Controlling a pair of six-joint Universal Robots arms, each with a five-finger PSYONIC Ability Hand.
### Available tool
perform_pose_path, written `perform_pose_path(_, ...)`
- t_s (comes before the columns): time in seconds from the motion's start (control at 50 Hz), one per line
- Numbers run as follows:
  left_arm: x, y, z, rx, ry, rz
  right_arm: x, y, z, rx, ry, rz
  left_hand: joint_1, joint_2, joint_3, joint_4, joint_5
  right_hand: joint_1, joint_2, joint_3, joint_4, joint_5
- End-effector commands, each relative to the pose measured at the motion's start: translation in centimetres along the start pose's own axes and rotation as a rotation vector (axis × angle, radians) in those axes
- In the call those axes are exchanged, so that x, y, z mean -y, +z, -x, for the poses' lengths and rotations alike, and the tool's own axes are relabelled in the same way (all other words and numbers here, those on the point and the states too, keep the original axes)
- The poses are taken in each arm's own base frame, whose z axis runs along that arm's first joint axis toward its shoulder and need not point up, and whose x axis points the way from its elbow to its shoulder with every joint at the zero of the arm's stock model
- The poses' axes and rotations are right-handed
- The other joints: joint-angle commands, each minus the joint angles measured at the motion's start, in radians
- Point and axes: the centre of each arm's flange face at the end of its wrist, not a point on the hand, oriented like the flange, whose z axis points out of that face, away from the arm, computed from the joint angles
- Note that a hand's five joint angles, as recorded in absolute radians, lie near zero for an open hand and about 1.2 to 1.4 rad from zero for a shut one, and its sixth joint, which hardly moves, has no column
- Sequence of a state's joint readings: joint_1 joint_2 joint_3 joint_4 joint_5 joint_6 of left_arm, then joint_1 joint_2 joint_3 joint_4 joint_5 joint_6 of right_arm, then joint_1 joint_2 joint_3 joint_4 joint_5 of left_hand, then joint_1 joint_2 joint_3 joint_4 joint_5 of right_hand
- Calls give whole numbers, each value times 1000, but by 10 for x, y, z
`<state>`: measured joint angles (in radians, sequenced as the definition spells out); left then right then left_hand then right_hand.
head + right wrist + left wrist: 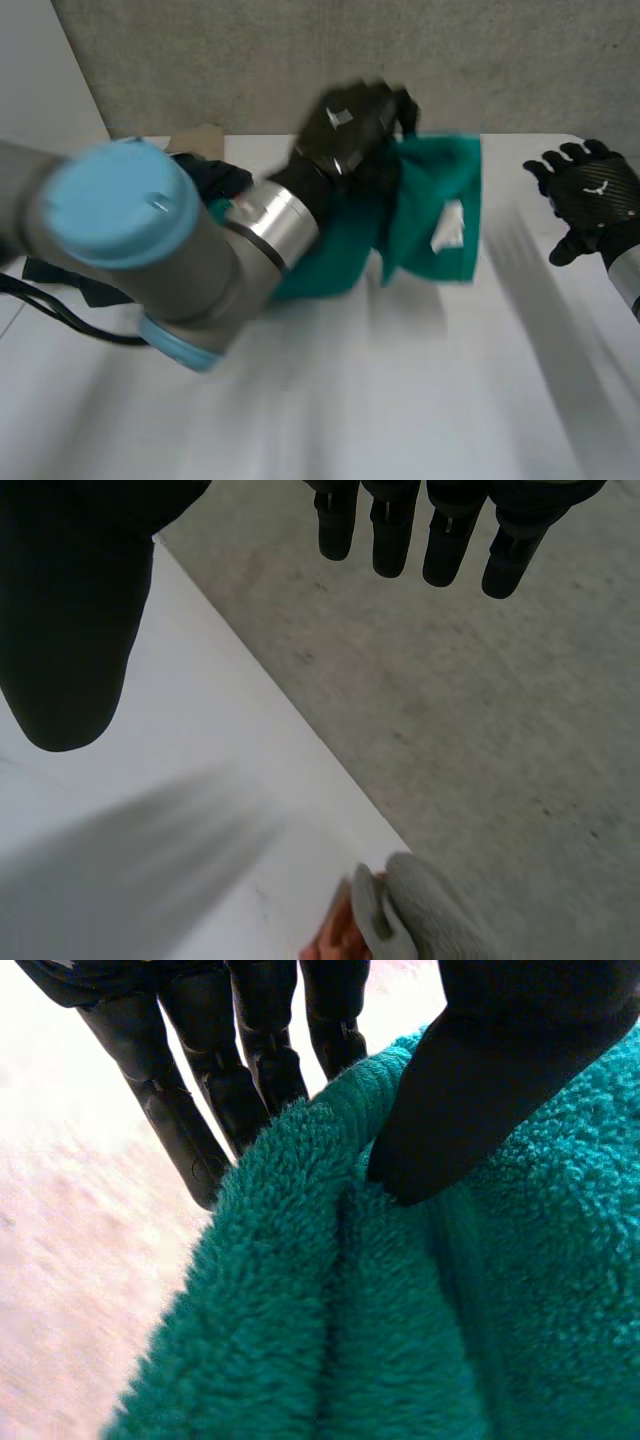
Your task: Fold the laundry.
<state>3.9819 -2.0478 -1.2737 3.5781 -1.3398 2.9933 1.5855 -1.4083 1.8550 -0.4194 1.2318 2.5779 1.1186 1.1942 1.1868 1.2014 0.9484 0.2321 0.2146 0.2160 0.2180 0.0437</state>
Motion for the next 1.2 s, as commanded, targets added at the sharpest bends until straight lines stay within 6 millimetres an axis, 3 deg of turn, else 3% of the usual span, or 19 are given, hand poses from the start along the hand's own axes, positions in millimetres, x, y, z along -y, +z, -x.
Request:
perform_pose_path(0.02, -32, -1, -10, -16, -145, 65, -2, 1, -6, -43, 56, 19, -208, -284, -277, -291, -213, -58, -40, -42, -44, -44)
perform_pose_path(0.08, -22, -1, -9, -10, -128, 42, -1, 1, -7, -38, 67, 13, -543, -619, -611, -626, -547, -58, -40, -42, -44, -44)
perform_pose_path(0.16, 3, -2, 0, 9, -58, -6, 4, -1, -7, -34, 82, 8, -741, -816, -809, -823, -745, -58, -40, -42, -44, -44)
perform_pose_path(0.2, 12, -5, 16, 47, -5, -15, 5, -4, -6, -22, 88, 28, -758, -834, -826, -841, -763, -58, -40, -42, -44, -44)
perform_pose_path(0.24, 21, -13, 45, 120, 95, -4, 6, -8, -3, 10, 106, 71, -764, -840, -832, -847, -768, -58, -40, -42, -44, -44)
perform_pose_path(0.34, 25, -35, 79, 221, 290, 87, 16, -23, 15, 138, 154, 157, -773, -849, -841, -856, -777, -58, -40, -42, -44, -44)
perform_pose_path(0.56, -29, -89, 124, 300, 486, 478, 46, -62, 93, 451, 156, 155, -776, -852, -844, -859, -780, -58, -40, -42, -44, -44)
perform_pose_path(0.68, -72, -100, 138, 270, 551, 629, 31, -64, 133, 528, 136, 176, -773, -849, -841, -856, -777, -58, -40, -42, -44, -44)
perform_pose_path(0.8, -93, -105, 155, 250, 656, 707, 26, -60, 158, 517, 99, 129, -750, -825, -818, -832, -754, -58, -40, -42, -44, -44)
perform_pose_path(0.88, -103, -106, 167, 242, 718, 743, 16, -59, 172, 516, 72, 152, -656, -731, -724, -739, -660, -27, -9, -11, -13, -13)
perform_pose_path(0.96, -116, -106, 172, 226, 736, 771, 11, -54, 172, 469, 57, 159, -486, -561, -554, -568, -490, -15, 2, 1, -1, -1)
perform_pose_path(1.04, -120, -103, 175, 226, 736, 764, 10, -50, 167, 440, 55, 165, -26, -101, -94, -109, -30, 0, 17, 16, 14, 14)
perform_pose_path(1.06, -117, -99, 177, 233, 743, 747, 10, -51, 166, 437, 56, 167, 275, 199, 206, 192, 270, 0, 17, 16, 14, 14)
perform_pose_path(1.16, -109, -87, 167, 249, 785, 671, 12, -52, 164, 427, 56, 164, 278, 202, 209, 195, 273, 8, 26, 25, 23, 22)
perform_pose_path(1.2, -92, -74, 147, 250, 783, 579, 18, -53, 160, 413, 57, 149, 278, 202, 209, 195, 273, 8, 26, 25, 23, 22)
